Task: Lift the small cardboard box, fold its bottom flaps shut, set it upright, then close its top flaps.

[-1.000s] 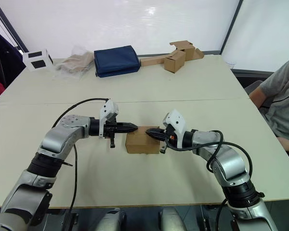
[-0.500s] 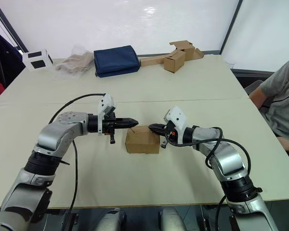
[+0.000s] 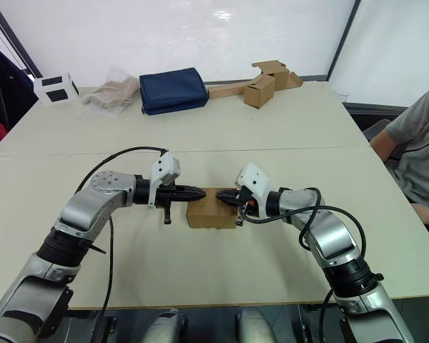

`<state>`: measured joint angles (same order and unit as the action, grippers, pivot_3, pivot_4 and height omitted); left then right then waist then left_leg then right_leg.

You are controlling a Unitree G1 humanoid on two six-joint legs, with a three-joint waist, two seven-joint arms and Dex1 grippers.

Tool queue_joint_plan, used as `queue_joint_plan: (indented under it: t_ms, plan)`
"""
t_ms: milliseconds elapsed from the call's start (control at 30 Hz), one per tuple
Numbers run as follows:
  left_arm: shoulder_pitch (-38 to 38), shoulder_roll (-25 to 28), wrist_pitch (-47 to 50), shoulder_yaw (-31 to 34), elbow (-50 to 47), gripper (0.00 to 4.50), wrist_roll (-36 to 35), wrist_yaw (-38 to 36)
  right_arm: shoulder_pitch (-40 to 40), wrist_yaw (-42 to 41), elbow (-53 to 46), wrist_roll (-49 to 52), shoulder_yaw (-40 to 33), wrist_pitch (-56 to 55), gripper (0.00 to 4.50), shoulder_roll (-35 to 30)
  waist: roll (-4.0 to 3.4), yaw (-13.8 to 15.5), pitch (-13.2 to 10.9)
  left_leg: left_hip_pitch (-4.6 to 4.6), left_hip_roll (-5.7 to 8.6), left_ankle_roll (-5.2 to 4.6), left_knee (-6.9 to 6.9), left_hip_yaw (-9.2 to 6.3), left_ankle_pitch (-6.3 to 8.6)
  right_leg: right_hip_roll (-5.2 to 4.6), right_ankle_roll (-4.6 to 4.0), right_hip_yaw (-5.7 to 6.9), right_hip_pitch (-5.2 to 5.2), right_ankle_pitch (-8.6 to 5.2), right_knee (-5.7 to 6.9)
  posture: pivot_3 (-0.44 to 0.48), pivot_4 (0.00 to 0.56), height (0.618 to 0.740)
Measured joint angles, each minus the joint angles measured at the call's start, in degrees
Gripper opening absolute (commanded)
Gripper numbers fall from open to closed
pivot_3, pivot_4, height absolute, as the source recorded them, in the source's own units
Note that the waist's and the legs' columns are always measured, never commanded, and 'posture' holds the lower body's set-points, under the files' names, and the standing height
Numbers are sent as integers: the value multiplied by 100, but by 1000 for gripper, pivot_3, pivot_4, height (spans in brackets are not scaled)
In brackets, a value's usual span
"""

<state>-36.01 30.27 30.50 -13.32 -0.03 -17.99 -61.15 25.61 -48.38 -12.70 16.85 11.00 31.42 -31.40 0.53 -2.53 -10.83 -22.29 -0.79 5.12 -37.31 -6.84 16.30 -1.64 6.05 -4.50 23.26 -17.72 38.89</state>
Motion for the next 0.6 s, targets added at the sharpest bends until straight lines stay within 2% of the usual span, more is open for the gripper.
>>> queue_joint_plan:
  t_ms: [167,233,300,367,500,600]
  plan:
    - [58,-65,-39,94,2,37,-35,68,-2,-6,44,-32,-7,-95,0,8,0,1,0,0,0,0,0,0,0,0,0,0,0,0,0,0,150,740]
    - [138,-299,-22,377,2,37,-205,283,-16,20,54,26,-102,-141,0,78,0,2,0,-1,0,0,-1,0,0,-2,0,0,0,0,0,0,150,740]
    - [247,-801,-416,919,-12,37,-401,792,-45,95,72,207,-355,-202,0,256,2,10,-1,-4,-1,0,-4,-1,0,-3,0,1,2,0,-1,0,150,740]
    - [250,-888,-448,1265,-161,37,-586,1103,-48,156,62,465,-627,-171,0,381,3,7,-1,-4,-1,0,-2,-2,0,-3,0,1,2,0,-1,0,150,740]
    - [342,-318,404,1852,-510,37,-1085,1291,-125,311,-119,1315,-1605,235,0,365,0,-10,0,0,-1,0,4,-2,0,-1,0,0,2,0,0,0,150,740]
    - [978,395,886,2157,-818,37,-1385,1075,-583,367,-575,1988,-2171,756,0,136,-2,-9,-1,1,-4,-1,18,-1,0,-1,0,-1,2,0,-9,0,150,740]
